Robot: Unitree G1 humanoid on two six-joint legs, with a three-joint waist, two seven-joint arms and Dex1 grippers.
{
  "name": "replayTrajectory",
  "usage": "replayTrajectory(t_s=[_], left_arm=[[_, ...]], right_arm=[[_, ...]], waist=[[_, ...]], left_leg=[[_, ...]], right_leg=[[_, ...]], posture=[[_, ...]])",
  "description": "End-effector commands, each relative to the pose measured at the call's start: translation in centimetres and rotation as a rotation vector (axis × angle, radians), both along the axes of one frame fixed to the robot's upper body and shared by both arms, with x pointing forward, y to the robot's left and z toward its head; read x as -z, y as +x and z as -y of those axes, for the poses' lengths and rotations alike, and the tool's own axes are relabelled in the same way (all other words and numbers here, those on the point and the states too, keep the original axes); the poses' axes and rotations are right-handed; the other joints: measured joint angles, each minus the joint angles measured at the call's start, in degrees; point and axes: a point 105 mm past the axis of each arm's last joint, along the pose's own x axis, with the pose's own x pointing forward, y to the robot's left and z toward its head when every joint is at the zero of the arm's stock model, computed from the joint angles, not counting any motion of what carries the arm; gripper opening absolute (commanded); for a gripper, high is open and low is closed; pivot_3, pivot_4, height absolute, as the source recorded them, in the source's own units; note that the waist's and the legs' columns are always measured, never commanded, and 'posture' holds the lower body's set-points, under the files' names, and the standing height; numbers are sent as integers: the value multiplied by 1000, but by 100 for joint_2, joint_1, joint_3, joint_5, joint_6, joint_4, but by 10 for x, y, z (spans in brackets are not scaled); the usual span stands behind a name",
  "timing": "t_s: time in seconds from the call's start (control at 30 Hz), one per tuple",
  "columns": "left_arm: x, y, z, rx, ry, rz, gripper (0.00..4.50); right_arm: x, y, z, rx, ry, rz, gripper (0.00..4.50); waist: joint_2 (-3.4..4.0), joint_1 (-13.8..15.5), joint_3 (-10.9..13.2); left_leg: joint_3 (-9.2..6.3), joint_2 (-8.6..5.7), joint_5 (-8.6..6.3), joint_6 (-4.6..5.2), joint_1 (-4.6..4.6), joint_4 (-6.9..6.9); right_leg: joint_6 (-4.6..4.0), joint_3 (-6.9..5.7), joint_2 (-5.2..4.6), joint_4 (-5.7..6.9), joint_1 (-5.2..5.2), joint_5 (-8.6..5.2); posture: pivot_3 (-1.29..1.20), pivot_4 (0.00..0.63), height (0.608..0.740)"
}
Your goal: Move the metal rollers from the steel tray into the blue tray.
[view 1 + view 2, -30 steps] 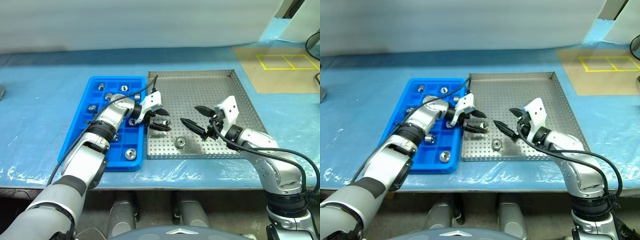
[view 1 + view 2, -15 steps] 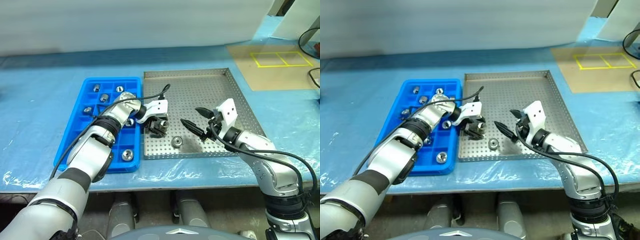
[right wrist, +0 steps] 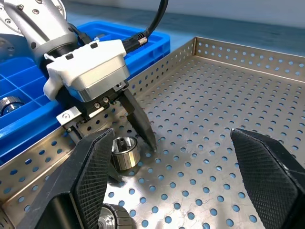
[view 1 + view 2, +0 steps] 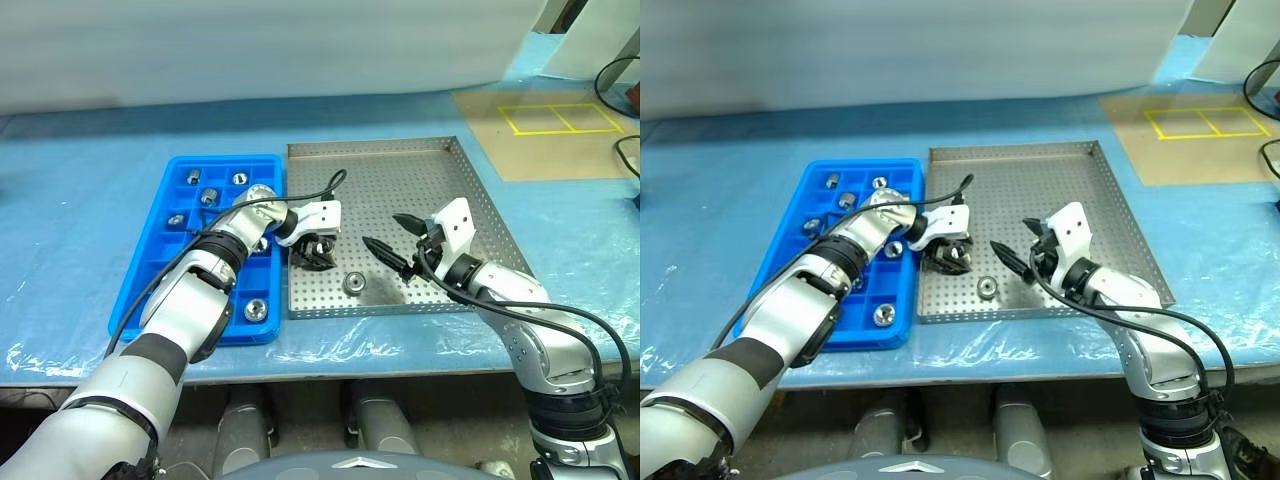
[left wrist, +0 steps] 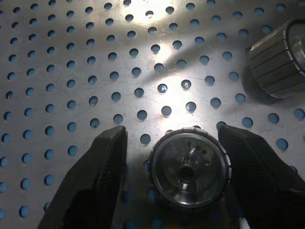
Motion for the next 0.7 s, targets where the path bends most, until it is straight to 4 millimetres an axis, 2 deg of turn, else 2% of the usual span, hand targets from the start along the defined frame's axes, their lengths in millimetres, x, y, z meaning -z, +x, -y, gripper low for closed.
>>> replayTrajectory(t_s=[0.03, 0.27, 0.3, 0.4, 0.47, 0.53, 0.7], left_arm=[[10, 1, -7, -35, 27, -11, 2382], [5, 2, -10, -37, 1, -4, 2382], [-1, 2, -8, -33, -36, -2, 2382], [-28, 10, 3, -53, -184, 75, 1798], [-52, 7, 7, -25, -299, 68, 1744], [-64, 10, 5, -44, -345, 88, 1744], [-59, 8, -13, -65, -301, 112, 1744]], right_arm=[[-10, 1, -2, -10, 10, 51, 4043], [-11, 3, -5, -25, 12, 56, 4043], [-11, 4, -6, -27, 14, 57, 4043], [-12, 6, -6, -32, 14, 62, 4043], [-15, 8, -9, -44, 24, 71, 4043], [-20, 11, -13, -64, 30, 85, 4043], [-30, 23, -12, -85, 20, 115, 4043]], waist=[[2, 0, -1], [3, -6, -1], [3, -6, -2], [3, -1, -1], [1, 8, 1], [1, 20, 1], [1, 13, 1]], left_leg=[[0, 0, 0, 0, 0, 0], [0, 1, 0, 0, 2, 0], [0, 1, 0, -1, 2, 0], [0, 1, 0, -1, -2, -1], [0, 0, 0, -1, -15, -1], [0, 0, 0, 0, -32, -1], [2, 2, -3, 5, -36, -6]], right_leg=[[0, 0, 0, 0, 0, 0], [2, 0, 0, 0, 0, -1], [2, 0, 0, 0, -1, -1], [1, 0, 0, 0, -5, -1], [1, 0, 0, 0, -15, 0], [-1, -1, 0, 0, -31, 0], [-2, -2, 0, -1, -40, 1]], posture=[[-534, 150, 740], [-513, 150, 740], [-507, 150, 740], [-495, 150, 740], [-470, 150, 740], [-454, 150, 740], [-398, 150, 740]])
